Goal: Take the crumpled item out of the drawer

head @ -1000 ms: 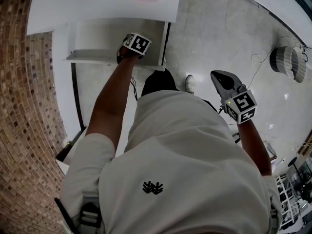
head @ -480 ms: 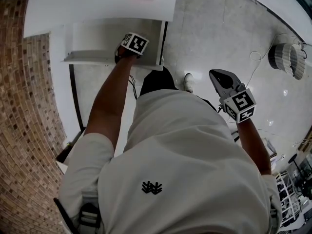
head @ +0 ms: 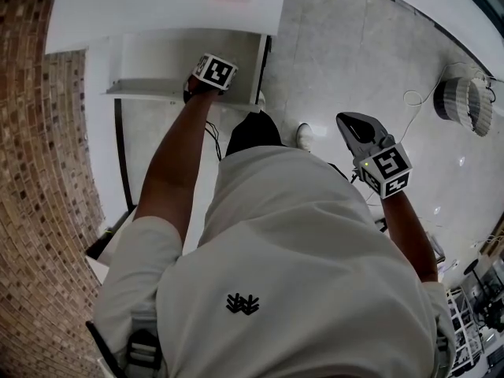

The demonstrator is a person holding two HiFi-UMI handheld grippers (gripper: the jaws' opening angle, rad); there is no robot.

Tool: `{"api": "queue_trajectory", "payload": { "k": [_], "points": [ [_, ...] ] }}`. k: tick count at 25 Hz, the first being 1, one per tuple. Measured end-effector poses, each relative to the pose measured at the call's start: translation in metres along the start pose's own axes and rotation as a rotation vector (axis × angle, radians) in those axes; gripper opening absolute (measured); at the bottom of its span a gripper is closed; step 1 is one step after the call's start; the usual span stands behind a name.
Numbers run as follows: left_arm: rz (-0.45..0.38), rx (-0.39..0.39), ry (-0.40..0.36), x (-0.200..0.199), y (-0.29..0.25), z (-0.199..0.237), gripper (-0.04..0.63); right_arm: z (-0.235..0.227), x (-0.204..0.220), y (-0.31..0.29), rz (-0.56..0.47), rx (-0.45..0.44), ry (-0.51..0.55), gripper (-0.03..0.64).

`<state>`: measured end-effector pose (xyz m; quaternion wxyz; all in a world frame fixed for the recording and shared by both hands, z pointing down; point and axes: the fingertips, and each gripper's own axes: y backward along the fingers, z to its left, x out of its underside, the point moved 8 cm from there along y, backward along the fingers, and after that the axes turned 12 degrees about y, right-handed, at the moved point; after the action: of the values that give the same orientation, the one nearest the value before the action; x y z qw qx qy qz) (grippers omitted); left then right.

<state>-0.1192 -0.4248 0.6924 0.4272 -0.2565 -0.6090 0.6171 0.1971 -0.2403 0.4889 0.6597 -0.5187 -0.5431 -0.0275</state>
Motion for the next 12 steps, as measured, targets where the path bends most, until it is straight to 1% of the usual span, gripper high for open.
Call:
{"api": "queue_trajectory", "payload": {
  "k": [2, 6, 12],
  "points": [
    [-0.017, -0.001, 0.001, 0.000, 0.007, -0.004, 0.121, 0.001, 0.000, 0.004, -0.009, -0.003, 0.008, 0.014],
    [-0.069, -0.041, -0.001, -0.003, 0.024, -0.008, 0.118, 0.003, 0.005, 0.015, -0.025, -0.009, 0.024, 0.014],
    [-0.109, -0.083, 0.044, 0.003, 0.050, -0.014, 0.114, 0.005, 0.010, 0.029, -0.050, -0.021, 0.051, 0.014]
  ]
}}
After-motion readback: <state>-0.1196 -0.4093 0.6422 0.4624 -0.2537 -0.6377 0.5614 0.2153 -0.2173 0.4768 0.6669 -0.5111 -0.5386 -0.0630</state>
